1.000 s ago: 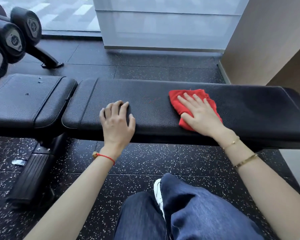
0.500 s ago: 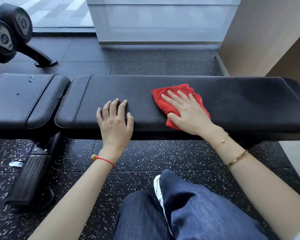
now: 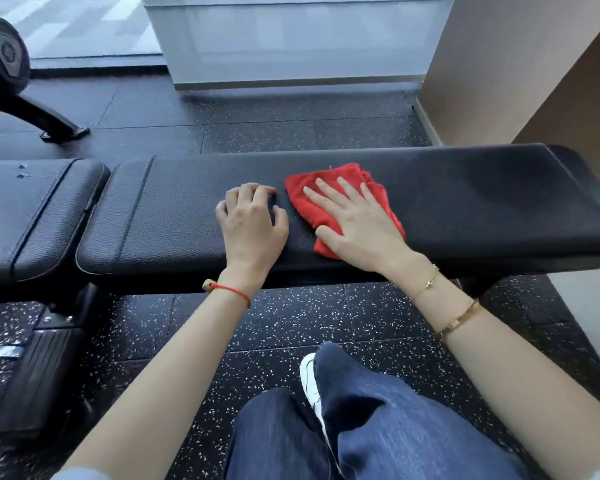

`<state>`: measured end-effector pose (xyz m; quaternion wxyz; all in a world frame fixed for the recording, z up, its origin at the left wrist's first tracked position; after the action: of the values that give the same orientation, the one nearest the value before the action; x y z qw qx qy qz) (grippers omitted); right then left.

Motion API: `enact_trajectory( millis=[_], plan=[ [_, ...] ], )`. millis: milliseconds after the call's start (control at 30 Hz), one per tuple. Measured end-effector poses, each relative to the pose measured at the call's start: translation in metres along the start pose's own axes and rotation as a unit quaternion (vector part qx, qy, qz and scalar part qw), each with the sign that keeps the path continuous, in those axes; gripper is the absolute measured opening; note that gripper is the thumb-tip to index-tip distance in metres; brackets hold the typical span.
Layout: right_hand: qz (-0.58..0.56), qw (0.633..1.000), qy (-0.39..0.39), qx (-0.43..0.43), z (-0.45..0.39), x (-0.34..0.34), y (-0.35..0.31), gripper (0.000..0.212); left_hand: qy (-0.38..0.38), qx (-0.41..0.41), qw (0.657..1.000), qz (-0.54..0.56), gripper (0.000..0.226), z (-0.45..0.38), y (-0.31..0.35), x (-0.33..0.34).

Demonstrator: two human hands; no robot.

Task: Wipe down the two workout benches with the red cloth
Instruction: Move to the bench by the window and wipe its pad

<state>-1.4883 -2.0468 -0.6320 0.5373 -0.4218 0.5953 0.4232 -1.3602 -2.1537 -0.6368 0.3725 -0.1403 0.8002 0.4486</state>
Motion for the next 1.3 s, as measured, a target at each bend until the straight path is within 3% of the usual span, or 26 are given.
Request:
enact_trajectory(
  millis=[267, 500, 600, 800, 900, 1000, 1167, 1300],
  plan=[
    [0.012, 0.983, -0.041, 0.178, -0.018, 0.008, 0.092, 0.059, 0.009, 0.029, 1.000, -0.005, 0.033, 0.011, 0.016, 0.015],
    [0.014, 0.998, -0.021, 0.058, -0.009, 0.002, 0.036, 0.063, 0.009, 0.031, 0.999, -0.012, 0.034, 0.011, 0.018, 0.014],
    [0.000, 0.999, -0.006, 0.047, 0.019, 0.002, 0.049, 0.062, 0.012, 0.040, 0.999, -0.005, 0.035, 0.012, 0.016, 0.013],
    [0.006, 0.976, -0.023, 0.217, 0.039, 0.007, 0.139, 0.058, 0.022, 0.050, 0.998, -0.006, 0.034, 0.016, 0.018, 0.014],
    [0.010, 0.960, -0.049, 0.277, 0.018, 0.009, 0.153, 0.059, 0.025, 0.044, 0.999, -0.010, 0.033, 0.015, 0.018, 0.015],
    [0.005, 0.969, -0.061, 0.241, -0.009, 0.007, 0.125, 0.060, 0.024, 0.039, 0.999, -0.013, 0.031, 0.015, 0.020, 0.015],
    [0.004, 0.995, -0.026, 0.094, 0.007, 0.002, 0.060, 0.063, 0.021, 0.039, 0.999, -0.007, 0.032, 0.014, 0.016, 0.014],
    [-0.003, 0.995, -0.022, 0.102, 0.036, 0.002, 0.089, 0.061, 0.016, 0.048, 0.999, 0.003, 0.032, 0.013, 0.015, 0.013]
  ],
)
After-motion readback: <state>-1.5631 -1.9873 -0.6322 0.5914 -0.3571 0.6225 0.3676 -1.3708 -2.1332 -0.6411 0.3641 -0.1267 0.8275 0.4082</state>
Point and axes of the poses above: each hand's wrist, its own z-axis away from the middle knuckle, its own x-axis out of the palm, y = z × x, the point moved 6 cm from there along -z, towards the middle knuckle, and after that the axes turned 14 degrees about z, right-handed, at the moved point
